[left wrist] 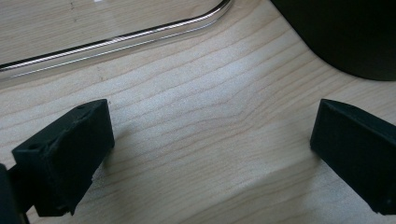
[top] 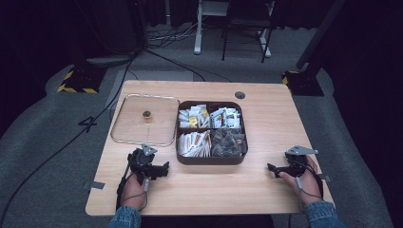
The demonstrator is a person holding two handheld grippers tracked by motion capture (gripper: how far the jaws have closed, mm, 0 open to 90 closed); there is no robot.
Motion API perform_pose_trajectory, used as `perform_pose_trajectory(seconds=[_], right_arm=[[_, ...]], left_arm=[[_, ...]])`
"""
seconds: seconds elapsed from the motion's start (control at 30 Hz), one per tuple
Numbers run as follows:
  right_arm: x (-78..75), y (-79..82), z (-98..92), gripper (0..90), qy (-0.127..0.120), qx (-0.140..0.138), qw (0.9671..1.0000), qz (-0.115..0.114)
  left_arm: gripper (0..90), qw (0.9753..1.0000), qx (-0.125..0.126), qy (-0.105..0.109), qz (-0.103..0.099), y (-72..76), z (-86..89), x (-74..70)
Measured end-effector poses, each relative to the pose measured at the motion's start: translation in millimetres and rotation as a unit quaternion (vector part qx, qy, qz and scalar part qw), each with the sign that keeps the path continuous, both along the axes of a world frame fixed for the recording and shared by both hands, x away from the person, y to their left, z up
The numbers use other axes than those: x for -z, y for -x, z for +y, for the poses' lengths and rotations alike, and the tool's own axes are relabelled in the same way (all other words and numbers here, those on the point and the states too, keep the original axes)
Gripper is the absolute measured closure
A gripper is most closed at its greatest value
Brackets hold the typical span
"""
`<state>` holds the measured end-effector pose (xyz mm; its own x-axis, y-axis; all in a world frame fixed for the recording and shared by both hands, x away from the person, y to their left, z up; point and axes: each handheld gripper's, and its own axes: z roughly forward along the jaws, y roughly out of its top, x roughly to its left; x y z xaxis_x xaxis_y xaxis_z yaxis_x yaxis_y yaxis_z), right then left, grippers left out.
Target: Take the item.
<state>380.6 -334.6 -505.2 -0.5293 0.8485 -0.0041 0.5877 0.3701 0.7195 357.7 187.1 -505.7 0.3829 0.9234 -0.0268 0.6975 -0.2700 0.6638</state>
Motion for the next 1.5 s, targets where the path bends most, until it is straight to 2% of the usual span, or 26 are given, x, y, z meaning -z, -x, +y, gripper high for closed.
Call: perform_pose_trajectory(seconds=[0.07, 0.33, 0.43, 0.47, 0.5, 0.57, 0.77, 0.9, 0.97, 1.13, 1.2, 1.33, 1.5], right_arm=[[-0.5, -0.8, -1.6, 7.4, -0.002, -0.002, 1.0, -0.002], [-0.6, -4.4, -0.2, 8.9, -0.004, -0.002, 1.0, -0.003], [-3.4, -3.4, -0.9, 19.8, -0.002, -0.005, 1.0, -0.001], [-6.6, -3.0, -1.3, 23.2, 0.001, -0.009, 0.9999, 0.011], [-9.8, -2.5, -1.0, 23.8, -0.001, -0.002, 0.9997, 0.025], [-14.4, -3.7, -0.1, 23.6, -0.01, 0.003, 0.9992, 0.04], [-29.7, -7.6, 1.4, 23.2, -0.029, -0.017, 0.9975, 0.062], [-47.0, -10.1, -0.1, 24.6, -0.033, -0.022, 0.997, 0.067], [-54.6, -11.0, -1.4, 25.0, -0.039, -0.02, 0.9975, 0.057], [-71.2, -13.2, -6.0, 27.5, -0.074, -0.013, 0.9969, 0.023], [-76.1, -13.4, -8.3, 29.3, -0.085, -0.009, 0.9964, -0.002], [-82.1, -14.5, -10.9, 29.8, -0.101, 0.003, 0.9943, -0.033], [-88.3, -16.6, -10.6, 30.7, -0.118, 0.005, 0.9903, -0.073]], left_arm=[[0.0, 1.0, 0.0, 0.0, 0.0, 0.0, 0.0, 0.0], [0.0, 1.0, 0.0, 0.0, 0.0, -0.1, 0.0, 0.0], [0.0, 1.0, 0.0, 0.0, 0.0, -0.1, 0.0, 0.0], [0.0, 1.0, -0.001, 0.0, 0.0, 0.0, -0.1, 0.0], [0.0, 1.0, -0.001, 0.0, -0.001, 0.1, -0.3, 0.0], [0.0, 1.0, -0.004, 0.0, -0.001, 0.5, -0.7, 0.1], [0.0, 1.0, -0.006, 0.0, -0.001, 0.8, -0.9, 0.1], [0.0, 1.0, -0.006, 0.0, -0.001, 0.8, -1.0, 0.1], [0.0, 1.0, -0.006, 0.0, 0.0, 0.9, -1.0, 0.0], [0.0, 1.0, -0.006, 0.0, -0.001, 0.8, -1.0, 0.1], [0.0, 1.0, -0.005, 0.0, -0.001, 0.7, -0.9, 0.0], [0.0, 1.0, -0.006, 0.0, -0.001, 0.8, -1.0, 0.1], [0.0, 1.0, -0.006, 0.0, -0.001, 0.8, -0.9, 0.1]])
